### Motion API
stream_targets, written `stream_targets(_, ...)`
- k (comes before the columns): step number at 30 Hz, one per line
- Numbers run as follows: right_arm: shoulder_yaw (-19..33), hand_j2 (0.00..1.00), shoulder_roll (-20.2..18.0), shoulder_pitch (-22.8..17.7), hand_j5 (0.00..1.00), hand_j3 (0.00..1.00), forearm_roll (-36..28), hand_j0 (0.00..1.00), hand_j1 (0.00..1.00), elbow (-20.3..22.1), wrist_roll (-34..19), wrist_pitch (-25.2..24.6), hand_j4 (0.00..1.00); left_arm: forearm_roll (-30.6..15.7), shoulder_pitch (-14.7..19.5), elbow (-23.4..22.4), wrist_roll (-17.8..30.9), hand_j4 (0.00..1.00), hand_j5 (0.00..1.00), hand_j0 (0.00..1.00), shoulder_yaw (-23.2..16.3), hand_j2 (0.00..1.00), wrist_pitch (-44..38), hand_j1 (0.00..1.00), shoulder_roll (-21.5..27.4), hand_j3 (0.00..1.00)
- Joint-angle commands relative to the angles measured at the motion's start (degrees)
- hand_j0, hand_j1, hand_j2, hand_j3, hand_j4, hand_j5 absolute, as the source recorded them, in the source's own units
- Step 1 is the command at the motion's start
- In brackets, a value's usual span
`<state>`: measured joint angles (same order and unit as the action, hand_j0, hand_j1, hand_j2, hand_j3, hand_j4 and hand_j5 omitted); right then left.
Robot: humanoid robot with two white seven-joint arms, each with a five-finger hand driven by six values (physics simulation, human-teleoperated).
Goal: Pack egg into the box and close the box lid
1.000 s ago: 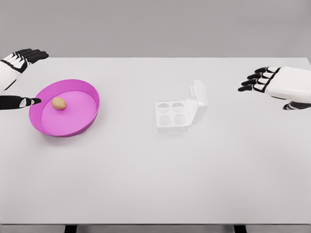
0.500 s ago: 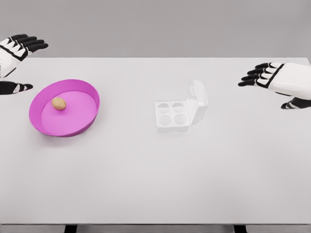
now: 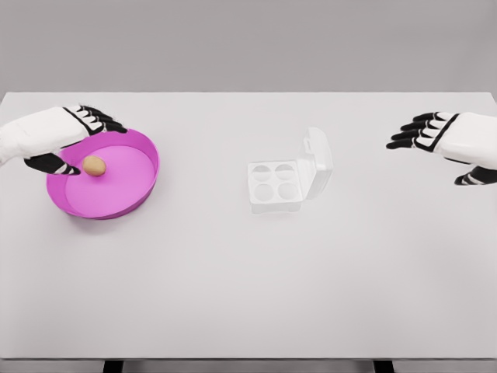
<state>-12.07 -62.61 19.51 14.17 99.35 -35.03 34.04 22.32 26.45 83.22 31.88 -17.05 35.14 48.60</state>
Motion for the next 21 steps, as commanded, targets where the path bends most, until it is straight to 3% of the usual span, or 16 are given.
stream_targets(1,0.46,1.0,-0.06,0.0,1.0,1.0,-0.1,1.0,1.0,-0.3,0.03,0.06,1.0,-1.23,0.0,-1.3,3.12,0.94,0.94,0.94,-0.53,0.94,-0.14,0.94,0.0,0.94)
stream_targets(16,0.46,1.0,0.38,-0.17,1.0,1.0,-0.02,1.0,1.0,-1.88,0.03,0.96,1.0,0.53,1.93,-1.66,3.12,0.89,0.89,0.89,-3.96,0.89,-0.14,0.89,-0.26,0.89)
stream_targets(21,0.55,1.0,0.47,-1.76,1.0,1.0,0.07,1.0,1.0,-1.97,0.03,0.96,1.0,0.09,1.93,-6.05,3.12,0.89,0.89,0.89,-4.4,0.89,-0.14,0.89,-1.32,0.89)
